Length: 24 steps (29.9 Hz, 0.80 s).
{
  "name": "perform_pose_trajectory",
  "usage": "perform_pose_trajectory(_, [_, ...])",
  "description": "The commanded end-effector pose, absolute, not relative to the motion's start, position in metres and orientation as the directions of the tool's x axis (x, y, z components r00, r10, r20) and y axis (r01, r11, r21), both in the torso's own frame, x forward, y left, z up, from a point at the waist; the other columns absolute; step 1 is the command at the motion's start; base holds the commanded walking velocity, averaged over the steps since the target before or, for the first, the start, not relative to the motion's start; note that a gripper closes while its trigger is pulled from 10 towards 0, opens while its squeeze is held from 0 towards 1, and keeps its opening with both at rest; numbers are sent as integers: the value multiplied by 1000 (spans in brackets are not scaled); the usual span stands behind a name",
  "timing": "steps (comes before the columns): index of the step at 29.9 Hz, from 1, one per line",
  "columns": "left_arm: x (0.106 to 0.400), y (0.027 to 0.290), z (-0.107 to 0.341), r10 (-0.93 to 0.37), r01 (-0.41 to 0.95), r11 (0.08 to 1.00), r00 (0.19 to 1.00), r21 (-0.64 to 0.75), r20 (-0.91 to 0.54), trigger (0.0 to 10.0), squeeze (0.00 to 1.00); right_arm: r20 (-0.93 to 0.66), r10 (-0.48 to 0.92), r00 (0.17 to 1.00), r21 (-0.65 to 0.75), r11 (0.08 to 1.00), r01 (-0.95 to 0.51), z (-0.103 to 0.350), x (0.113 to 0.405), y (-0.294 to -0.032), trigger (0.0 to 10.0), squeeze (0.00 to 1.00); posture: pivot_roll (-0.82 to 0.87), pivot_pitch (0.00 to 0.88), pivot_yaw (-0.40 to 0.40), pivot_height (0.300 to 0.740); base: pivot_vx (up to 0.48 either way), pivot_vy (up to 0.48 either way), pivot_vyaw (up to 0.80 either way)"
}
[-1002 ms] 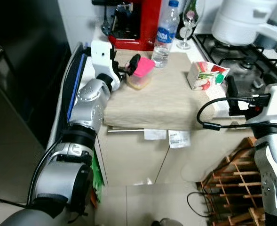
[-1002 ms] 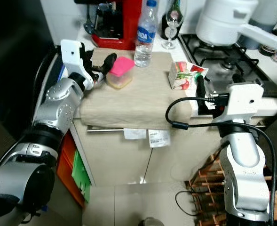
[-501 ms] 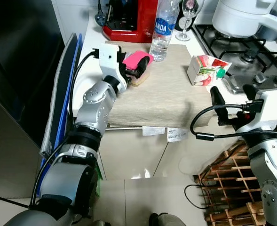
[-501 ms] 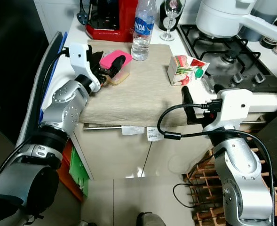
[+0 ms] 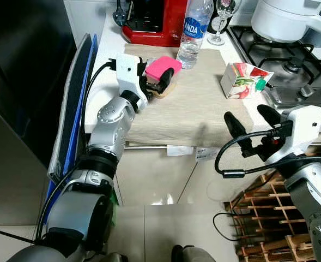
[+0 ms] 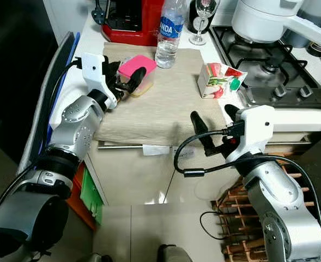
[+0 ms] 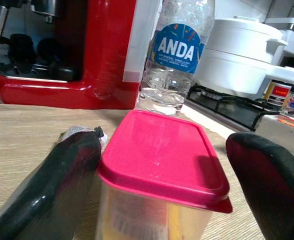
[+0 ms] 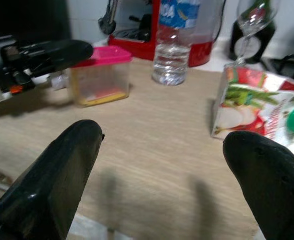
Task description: Restocking fridge
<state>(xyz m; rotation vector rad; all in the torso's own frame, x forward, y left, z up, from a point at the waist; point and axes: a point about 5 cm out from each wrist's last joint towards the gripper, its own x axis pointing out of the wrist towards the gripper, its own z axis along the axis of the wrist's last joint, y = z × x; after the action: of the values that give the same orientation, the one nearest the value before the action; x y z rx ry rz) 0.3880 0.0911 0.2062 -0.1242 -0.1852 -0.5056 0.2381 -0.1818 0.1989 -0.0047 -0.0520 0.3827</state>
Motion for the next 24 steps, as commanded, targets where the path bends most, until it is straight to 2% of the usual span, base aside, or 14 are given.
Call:
perform_pose_trajectory(1, [387, 84, 209, -499, 518, 854, 840, -40, 214, 10000, 0, 47, 405, 913, -28, 914, -404, 202, 233, -179, 10000, 0, -333, 126, -50, 740, 0, 0, 0])
perform_pose_trajectory(13, [384, 78, 201, -533, 542, 840, 827, -1, 180, 10000, 0, 31, 428, 903, -33, 904, -427, 201, 234, -175, 10000, 0, -334, 126, -53, 740, 0, 0, 0])
perform_pose_trajectory(21, [385, 73, 197, -537, 529, 843, 833, 91, 133, 10000, 0, 26, 435, 900, -30, 900, -434, 199, 233, -172, 10000, 0, -332, 129, -54, 740, 0, 0, 0])
perform_pose_trajectory(24, [385, 71, 195, -524, 521, 852, 844, 58, 116, 10000, 0, 25, 438, 899, -30, 899, -437, 199, 233, -171, 10000, 0, -332, 129, -54, 740, 0, 0, 0])
